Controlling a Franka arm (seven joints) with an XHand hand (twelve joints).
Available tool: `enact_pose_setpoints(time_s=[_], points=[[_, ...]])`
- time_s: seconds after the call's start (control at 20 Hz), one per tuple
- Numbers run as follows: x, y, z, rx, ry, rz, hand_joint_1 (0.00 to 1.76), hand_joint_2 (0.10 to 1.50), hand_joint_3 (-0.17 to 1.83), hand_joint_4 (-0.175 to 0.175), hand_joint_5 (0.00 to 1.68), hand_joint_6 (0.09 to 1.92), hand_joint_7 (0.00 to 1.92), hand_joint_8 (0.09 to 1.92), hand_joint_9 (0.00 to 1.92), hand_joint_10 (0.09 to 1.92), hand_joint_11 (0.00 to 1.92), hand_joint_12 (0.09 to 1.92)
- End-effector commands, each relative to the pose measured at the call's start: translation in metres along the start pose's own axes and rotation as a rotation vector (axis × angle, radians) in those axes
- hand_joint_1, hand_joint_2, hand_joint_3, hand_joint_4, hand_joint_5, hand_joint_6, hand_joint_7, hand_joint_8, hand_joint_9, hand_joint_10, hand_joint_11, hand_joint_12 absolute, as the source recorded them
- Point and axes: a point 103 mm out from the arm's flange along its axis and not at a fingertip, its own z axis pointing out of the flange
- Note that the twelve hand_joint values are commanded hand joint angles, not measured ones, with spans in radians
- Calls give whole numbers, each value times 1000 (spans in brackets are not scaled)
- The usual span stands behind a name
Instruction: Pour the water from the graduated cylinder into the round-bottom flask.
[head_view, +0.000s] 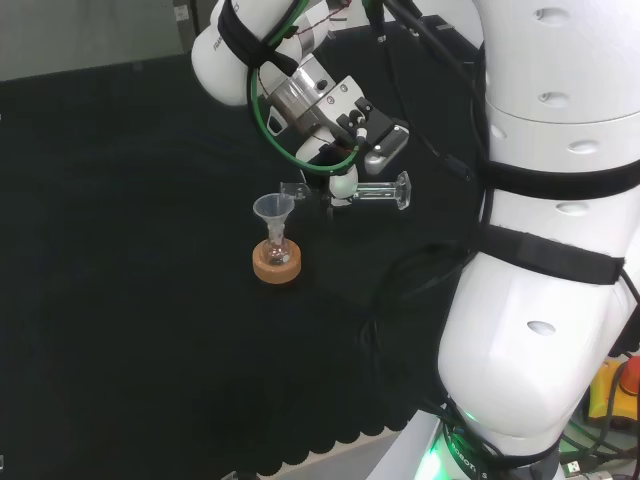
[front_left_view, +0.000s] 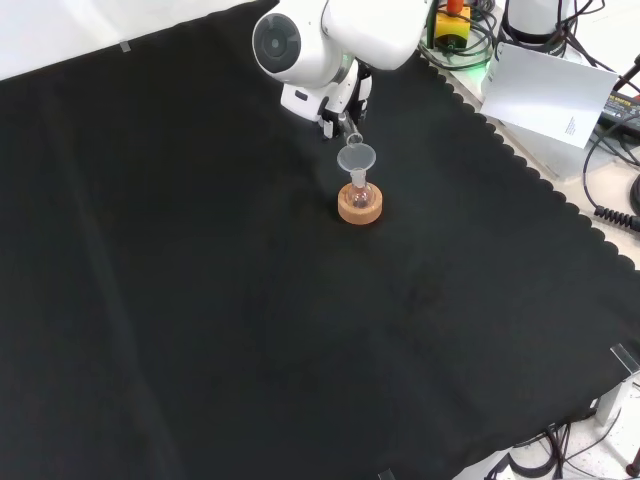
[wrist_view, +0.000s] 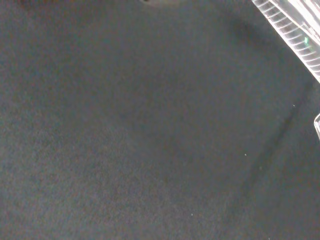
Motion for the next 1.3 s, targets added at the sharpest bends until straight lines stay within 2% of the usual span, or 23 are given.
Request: enact_pose_setpoints(time_s=[0.05,0.3,0.75,1.3], points=[[1,-3,-1,17,-29,11,1152,1102,3,-145,1019,965,1313,244,1443,87,1270,745],[5,-4,-5,51,-69,24,1152,1103,3,-146,1019,966,1314,242,1444,87,1270,744],[1,-10,-11,63,-53,23,1152,1103,3,-147,1017,967,1316,239,1446,87,1270,742],[-2,-13,-17,105,-84,49,1152,1104,4,-147,1015,971,1318,237,1447,87,1267,739]])
